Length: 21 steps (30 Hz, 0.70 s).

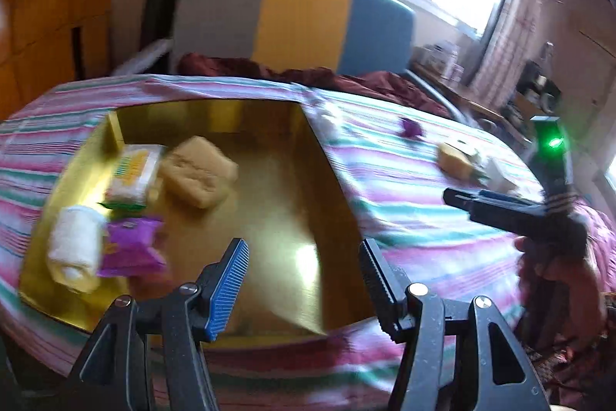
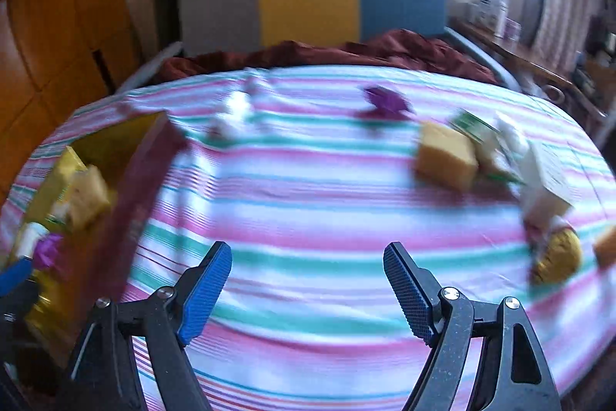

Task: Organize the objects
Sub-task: 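Move both tools back toward the remaining items on the table, then grasp the yellow knitted toy with the right tool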

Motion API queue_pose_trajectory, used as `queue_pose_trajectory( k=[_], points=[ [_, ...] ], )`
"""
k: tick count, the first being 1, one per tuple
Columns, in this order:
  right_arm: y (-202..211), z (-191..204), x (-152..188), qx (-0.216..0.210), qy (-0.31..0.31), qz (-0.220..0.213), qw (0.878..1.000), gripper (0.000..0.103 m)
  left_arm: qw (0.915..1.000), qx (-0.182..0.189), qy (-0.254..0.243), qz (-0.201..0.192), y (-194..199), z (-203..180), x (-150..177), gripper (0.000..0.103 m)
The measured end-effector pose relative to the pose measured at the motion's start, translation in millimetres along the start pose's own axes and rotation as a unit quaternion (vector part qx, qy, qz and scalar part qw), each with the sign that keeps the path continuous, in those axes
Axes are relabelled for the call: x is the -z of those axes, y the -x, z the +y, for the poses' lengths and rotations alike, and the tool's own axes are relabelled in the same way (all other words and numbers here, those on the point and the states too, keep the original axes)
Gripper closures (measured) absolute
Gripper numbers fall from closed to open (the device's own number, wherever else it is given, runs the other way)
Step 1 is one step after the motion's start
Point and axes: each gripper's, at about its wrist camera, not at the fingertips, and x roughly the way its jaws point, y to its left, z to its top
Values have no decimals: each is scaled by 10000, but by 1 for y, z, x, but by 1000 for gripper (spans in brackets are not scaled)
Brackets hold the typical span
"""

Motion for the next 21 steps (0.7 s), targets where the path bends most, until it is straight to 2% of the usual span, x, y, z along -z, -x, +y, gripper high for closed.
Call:
queue_pose_trajectory(
  k=[2, 6, 9, 11, 15, 21],
  points=[
    [1, -26, 12, 234, -130, 14, 9996, 21, 9995, 278, -72, 101, -3, -11, 2, 42],
    [11, -79, 25, 853, -535, -255, 9946, 21, 9981, 440, -352, 237, -6, -38, 8, 42],
    [22, -119, 26, 1460, -852, -586, 9839, 17, 9969, 548, -479, 281, -6, -54, 12, 42],
    [26, -152, 23, 1672, -1190, -690, 9763, 14, 9961, 592, -563, 331, -7, -64, 16, 42],
    [20, -191, 16, 1721, -1566, -614, 9706, 13, 9946, 624, -731, 383, -9, -77, 19, 42],
    [-6, -210, 17, 1681, -1626, -425, 9714, 13, 9924, 582, -1037, 312, -8, -93, 16, 42]
  ],
)
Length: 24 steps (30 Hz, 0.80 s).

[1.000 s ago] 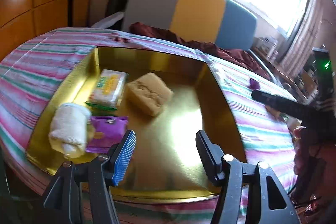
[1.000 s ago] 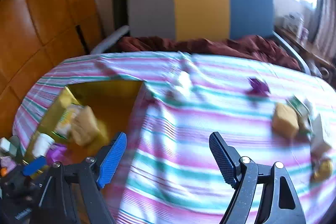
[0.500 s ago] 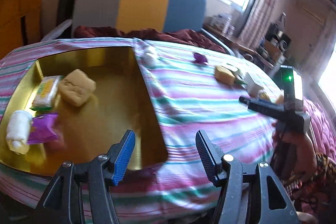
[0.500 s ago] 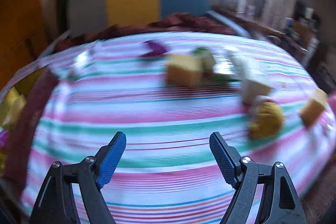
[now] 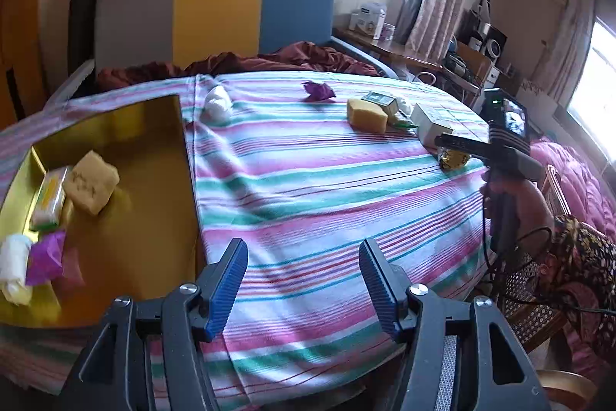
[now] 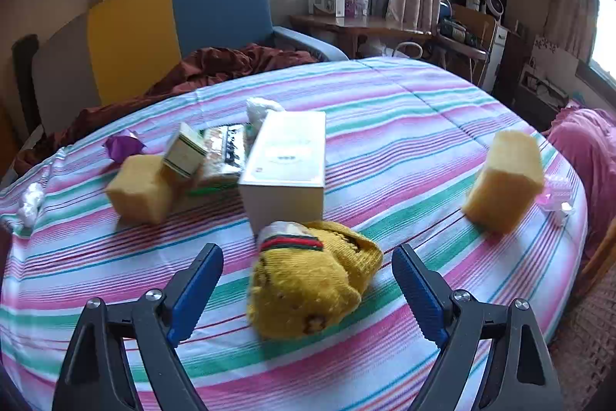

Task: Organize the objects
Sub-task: 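Grasp the yellow knitted toy with the right tool, then grasp the yellow sponge with the left tool while the right tool holds the knitted toy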

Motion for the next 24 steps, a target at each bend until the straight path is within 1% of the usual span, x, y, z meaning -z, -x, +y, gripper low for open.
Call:
queue_pose_trajectory(
  k=[2, 4, 5, 8, 11, 13, 16, 17, 19, 20, 21, 22, 23, 24],
  points=[
    [-6, -2, 2, -67, -30, 15, 10000, 17, 10000, -2, -45, 44, -3, -4, -2, 42],
    [-12, -1, 7, -66, 51, 40, 10000, 32, 9999, 19, -64, 97, -7, -6, -3, 42],
    [-14, 0, 8, -69, 93, 53, 9999, 35, 9999, 3, -91, 133, -10, -8, -4, 42],
    [-15, -3, 11, -148, 59, -25, 9999, 41, 9996, 14, -187, 197, -15, -14, -6, 42],
    [-14, -6, 12, -256, 3, -81, 9996, 44, 9992, 48, -276, 278, -21, -20, -10, 42],
    [-13, -4, 13, -287, 36, -125, 9995, 51, 9988, 84, -374, 311, -24, -26, -13, 42],
    [-10, 1, 15, -310, 184, -265, 9990, 59, 9978, 132, -551, 331, -33, -32, -24, 42],
    [-8, 4, 16, -355, 249, -332, 9985, 60, 9976, 199, -587, 302, -36, -33, -29, 42],
    [-5, 8, 17, -507, 363, -427, 9971, 62, 9979, 207, -541, 280, -46, -35, -40, 40],
    [-3, 10, 18, -619, 427, -480, 9960, 62, 9981, 230, -515, 265, -50, -36, -45, 38],
    [-2, 12, 18, -725, 487, -506, 9949, 63, 9981, 296, -482, 250, -56, -38, -51, 33],
    [-2, 15, 19, -830, 551, -526, 9936, 63, 9981, 284, -462, 281, -65, -41, -59, 28],
    [-2, 16, 19, -871, 584, -538, 9930, 63, 9981, 271, -478, 287, -73, -46, -64, 27],
    [-2, 17, 20, -898, 606, -543, 9926, 63, 9976, 334, -521, 302, -82, -50, -70, 26]
  ],
)
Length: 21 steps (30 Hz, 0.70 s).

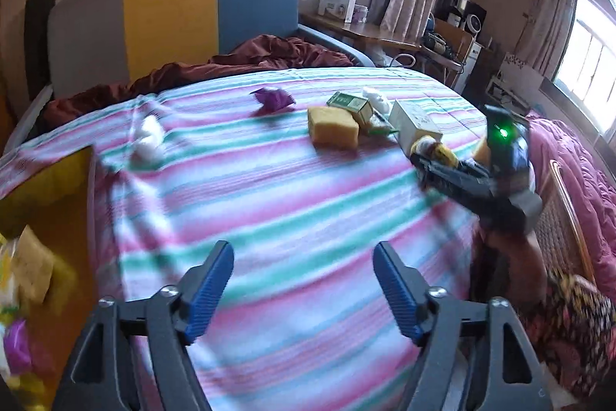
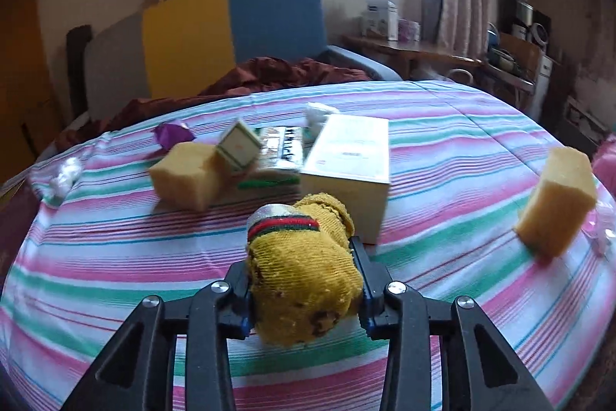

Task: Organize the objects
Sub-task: 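Grasp the yellow sponge with the left tool while the right tool holds the knitted toy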

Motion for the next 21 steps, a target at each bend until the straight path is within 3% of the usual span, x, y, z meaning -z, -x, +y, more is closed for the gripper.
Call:
queue_pose_trajectory(
  k=[5, 9, 13, 21],
  points=[
    [-3, -5, 3, 2, -135, 70, 9999, 62, 9993, -42, -302, 211, -53, -17, -34, 26],
    [-4, -7, 5, 40, -207, 68, 9998, 61, 9987, -25, -219, 463, -100, -26, -62, 26],
    [-3, -9, 5, 19, -243, 58, 9997, 61, 9987, 20, -279, 423, -135, -38, -88, 26],
    [-6, -13, 5, -69, -340, 68, 9994, 60, 9995, 48, 50, 312, -185, -35, -119, 25]
  ],
)
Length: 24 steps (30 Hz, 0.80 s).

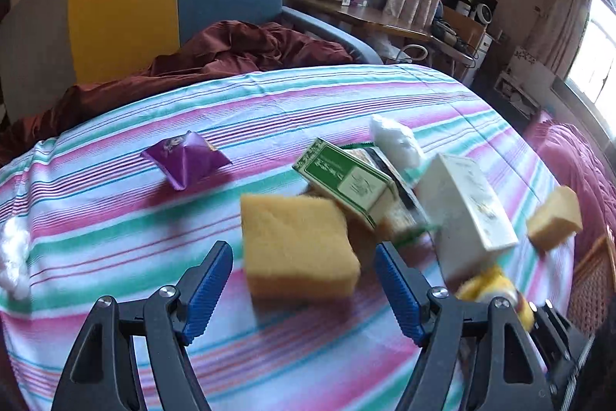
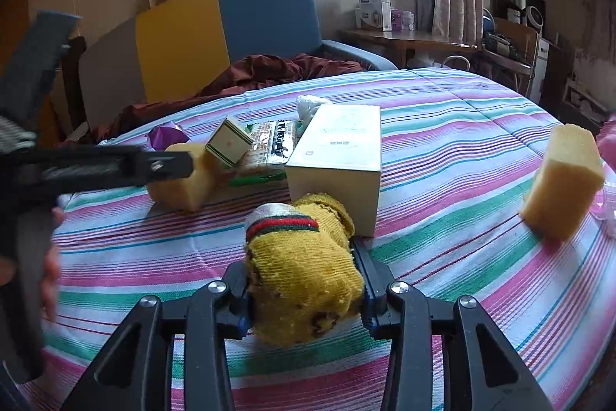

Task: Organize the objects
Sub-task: 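Grasp the yellow sponge with the left tool while the right tool holds the knitted toy, then carry the sponge toward the gold tray with the left tool while the right tool holds the toy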

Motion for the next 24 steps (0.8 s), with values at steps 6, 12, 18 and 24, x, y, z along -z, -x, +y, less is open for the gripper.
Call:
queue_pose_trajectory(
  k=[6, 12, 18, 24],
  points=[
    [-1, 0, 0, -10, -14, 11, 10000, 60, 9995, -193, -232, 86, -22, -2, 3, 34],
    [-1, 0, -1, 15, 6, 18, 10000, 60, 9996, -243, -158, -54, -16, 4, 11, 42],
    [-2, 4, -1, 91, 68, 25, 9999, 60, 9990, -229, 304, -216, 2, 25, 27, 42],
    [-1, 9, 0, 231, 194, 40, 9995, 60, 9961, -281, 713, -440, 29, 46, 50, 42]
  ],
)
